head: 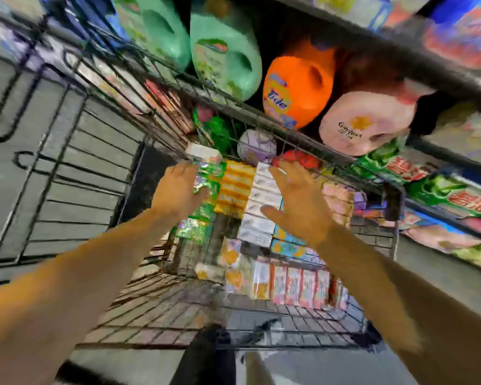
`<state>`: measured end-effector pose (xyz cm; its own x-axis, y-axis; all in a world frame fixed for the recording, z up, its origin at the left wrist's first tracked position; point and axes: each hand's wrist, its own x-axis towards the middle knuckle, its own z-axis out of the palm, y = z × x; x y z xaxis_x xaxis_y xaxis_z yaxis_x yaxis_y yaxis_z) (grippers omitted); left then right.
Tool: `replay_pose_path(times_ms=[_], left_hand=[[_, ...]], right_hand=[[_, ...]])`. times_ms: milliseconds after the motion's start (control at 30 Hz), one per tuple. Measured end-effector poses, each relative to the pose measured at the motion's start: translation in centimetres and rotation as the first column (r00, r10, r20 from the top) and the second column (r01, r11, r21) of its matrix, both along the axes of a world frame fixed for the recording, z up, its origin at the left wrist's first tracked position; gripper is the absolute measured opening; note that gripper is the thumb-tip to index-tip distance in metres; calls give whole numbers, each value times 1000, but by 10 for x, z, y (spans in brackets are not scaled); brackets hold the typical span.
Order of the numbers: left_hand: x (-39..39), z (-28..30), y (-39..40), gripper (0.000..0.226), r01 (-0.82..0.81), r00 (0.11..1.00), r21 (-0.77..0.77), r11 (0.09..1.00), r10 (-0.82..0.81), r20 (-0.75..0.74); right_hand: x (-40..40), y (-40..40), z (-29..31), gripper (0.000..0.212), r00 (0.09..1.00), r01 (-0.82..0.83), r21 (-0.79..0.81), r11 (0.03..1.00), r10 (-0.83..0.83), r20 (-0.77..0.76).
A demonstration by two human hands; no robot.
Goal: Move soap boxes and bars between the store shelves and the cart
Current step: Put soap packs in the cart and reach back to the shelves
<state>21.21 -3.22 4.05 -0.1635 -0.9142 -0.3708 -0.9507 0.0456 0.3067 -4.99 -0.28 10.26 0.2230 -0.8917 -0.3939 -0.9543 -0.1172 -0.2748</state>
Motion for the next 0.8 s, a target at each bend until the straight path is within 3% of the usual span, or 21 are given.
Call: replay_pose_path(times_ms=[267,400,567,667,733,800], left_hand=[[-3,-92,-78,62,38,999,29,999,-37,-24],[-6,-130,-97,67,93,993,3,996,-93,70],[-13,-138,-99,38,90,976,-140,986,-59,209],[-16,-129,-88,40,50,997,-172,984,-39,69],[-23,-110,-75,46,15,985,-132,991,-37,-167],[-34,-77,-58,47,1,910,-52,999,-23,-414]], right_hand=[[5,-25,-81,83,992,88,95,992,-96,77],[5,-24,-111,83,988,88,35,996,-92,121],[3,-17,-128,80,988,93,71,993,-101,116],[4,-12,-120,80,983,98,98,990,-112,148],[6,-11,-106,77,967,159,137,978,-182,178],[6,-10,-87,75,937,194,137,971,-225,267]])
